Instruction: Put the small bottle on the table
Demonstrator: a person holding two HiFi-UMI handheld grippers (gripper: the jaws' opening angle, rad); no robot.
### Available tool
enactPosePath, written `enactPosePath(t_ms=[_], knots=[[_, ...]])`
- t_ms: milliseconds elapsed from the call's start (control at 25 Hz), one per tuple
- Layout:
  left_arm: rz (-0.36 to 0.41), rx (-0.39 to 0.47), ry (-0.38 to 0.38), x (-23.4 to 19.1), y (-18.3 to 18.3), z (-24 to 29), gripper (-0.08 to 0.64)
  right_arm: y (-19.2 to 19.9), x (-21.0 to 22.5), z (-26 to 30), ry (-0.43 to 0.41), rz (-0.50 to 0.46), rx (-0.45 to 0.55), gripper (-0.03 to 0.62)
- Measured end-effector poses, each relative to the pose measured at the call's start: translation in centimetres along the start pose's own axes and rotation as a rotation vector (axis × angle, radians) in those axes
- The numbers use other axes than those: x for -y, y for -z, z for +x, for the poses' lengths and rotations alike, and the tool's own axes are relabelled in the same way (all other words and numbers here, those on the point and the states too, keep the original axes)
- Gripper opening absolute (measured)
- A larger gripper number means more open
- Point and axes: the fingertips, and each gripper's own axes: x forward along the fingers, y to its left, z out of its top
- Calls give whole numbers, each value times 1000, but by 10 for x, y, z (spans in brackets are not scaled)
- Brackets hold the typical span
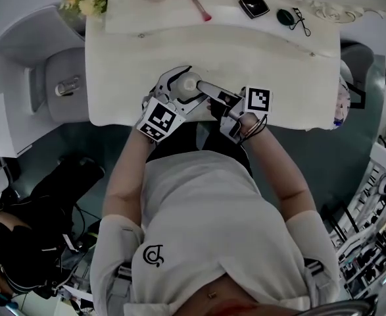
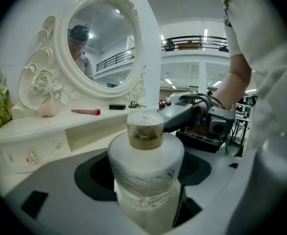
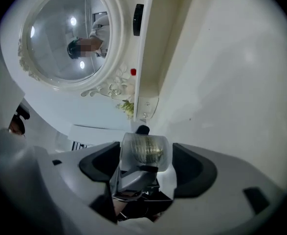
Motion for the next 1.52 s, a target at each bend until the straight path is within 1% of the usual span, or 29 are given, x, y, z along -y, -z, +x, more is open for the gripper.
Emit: enactPosePath(t_ms=[120,200,320,400,480,600,840,960,1080,1160,1240,1320,1360,1400,1440,1480,1520], knots=[[5,-29,-7,-2,12,3,348,-2,8,0,36,-21,-6,325],[25,-55,-21,-6,18,6,348,-5,14,0,65,-24,0,302],[58,-93,-31,-9,26,11,350,-6,23,-1,131,-19,10,290],[68,-114,-33,-10,31,11,348,-6,27,-1,155,-27,10,274],[69,-121,-33,-11,34,12,348,-7,28,-1,163,-38,7,262],[56,-118,-29,-11,36,12,348,-4,28,0,177,-29,4,255],[65,-133,-8,-12,41,9,350,1,30,6,191,-29,4,261],[29,-146,3,-13,42,9,357,2,29,6,192,-18,17,256],[-25,-121,-13,-15,37,1,402,3,24,5,212,-69,27,239],[-39,-103,-23,-15,29,-10,408,2,13,4,209,-107,42,239],[-28,-95,-28,-14,20,-20,408,-2,0,1,194,-132,74,228],[-17,-75,-40,-11,8,-33,408,-7,-14,-5,184,-171,111,168],[-10,-62,-49,-10,2,-40,407,-8,-22,-9,186,-199,127,150],[-1,-50,-61,-8,-3,-46,407,-10,-29,-13,195,-231,142,149],[8,-38,-75,-7,-8,-53,396,-11,-37,-17,201,-267,157,147],[14,-21,-94,-6,-14,-60,369,-11,-45,-20,200,-310,173,136],[16,0,-120,-6,-21,-67,316,-13,-54,-23,199,-365,190,112]])
